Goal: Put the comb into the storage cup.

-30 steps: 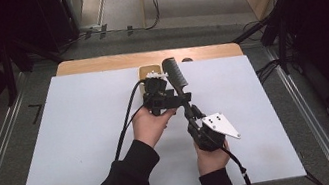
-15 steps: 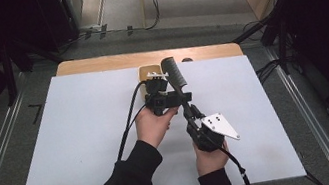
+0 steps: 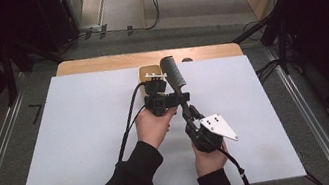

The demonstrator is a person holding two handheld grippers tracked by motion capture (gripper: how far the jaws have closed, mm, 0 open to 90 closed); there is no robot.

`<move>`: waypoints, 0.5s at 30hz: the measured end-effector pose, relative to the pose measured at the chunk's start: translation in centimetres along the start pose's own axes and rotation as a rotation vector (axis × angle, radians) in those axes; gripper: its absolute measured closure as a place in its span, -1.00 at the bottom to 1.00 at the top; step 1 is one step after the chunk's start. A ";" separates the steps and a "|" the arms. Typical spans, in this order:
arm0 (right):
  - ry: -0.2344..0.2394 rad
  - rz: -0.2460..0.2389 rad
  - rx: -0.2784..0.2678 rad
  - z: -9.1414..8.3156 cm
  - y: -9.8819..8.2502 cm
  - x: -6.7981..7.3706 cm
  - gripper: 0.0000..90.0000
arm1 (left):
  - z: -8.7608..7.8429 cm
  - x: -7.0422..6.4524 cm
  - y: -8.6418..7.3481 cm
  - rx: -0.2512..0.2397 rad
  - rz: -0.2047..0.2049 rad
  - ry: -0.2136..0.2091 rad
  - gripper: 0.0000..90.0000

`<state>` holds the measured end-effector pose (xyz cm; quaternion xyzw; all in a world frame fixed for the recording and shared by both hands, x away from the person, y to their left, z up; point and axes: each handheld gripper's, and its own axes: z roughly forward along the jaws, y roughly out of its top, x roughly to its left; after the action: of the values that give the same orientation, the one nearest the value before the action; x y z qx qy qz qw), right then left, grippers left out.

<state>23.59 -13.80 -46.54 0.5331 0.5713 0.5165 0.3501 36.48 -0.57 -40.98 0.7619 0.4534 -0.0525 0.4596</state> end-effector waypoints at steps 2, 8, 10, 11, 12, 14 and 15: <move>0.002 0.001 0.005 0.0 0.0 0.0 0.57 | 0.0 0.2 0.0 0.002 -0.014 -0.011 0.29; 0.005 -0.003 0.019 0.3 -0.2 0.0 0.57 | 0.0 0.8 -0.1 0.013 -0.050 -0.055 0.36; 0.004 -0.006 0.028 0.4 -0.4 0.1 0.56 | 0.0 1.0 -0.2 0.014 -0.065 -0.072 0.40; 0.008 -0.003 0.029 0.4 -0.4 0.1 0.56 | 0.0 1.2 -0.2 0.011 -0.074 -0.087 0.42; 0.009 -0.002 0.030 0.4 -0.5 0.1 0.56 | 0.0 1.2 -0.3 0.009 -0.083 -0.091 0.44; 0.013 0.001 0.036 0.5 -0.5 0.1 0.56 | -0.1 1.3 -0.3 0.006 -0.095 -0.094 0.46; 0.013 0.005 0.040 0.5 -0.5 0.1 0.56 | -0.1 1.3 -0.4 0.005 -0.095 -0.095 0.47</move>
<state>23.93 -13.56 -47.14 0.5382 0.5824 0.5094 0.3342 36.96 0.38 -41.83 0.7373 0.4664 -0.1115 0.4758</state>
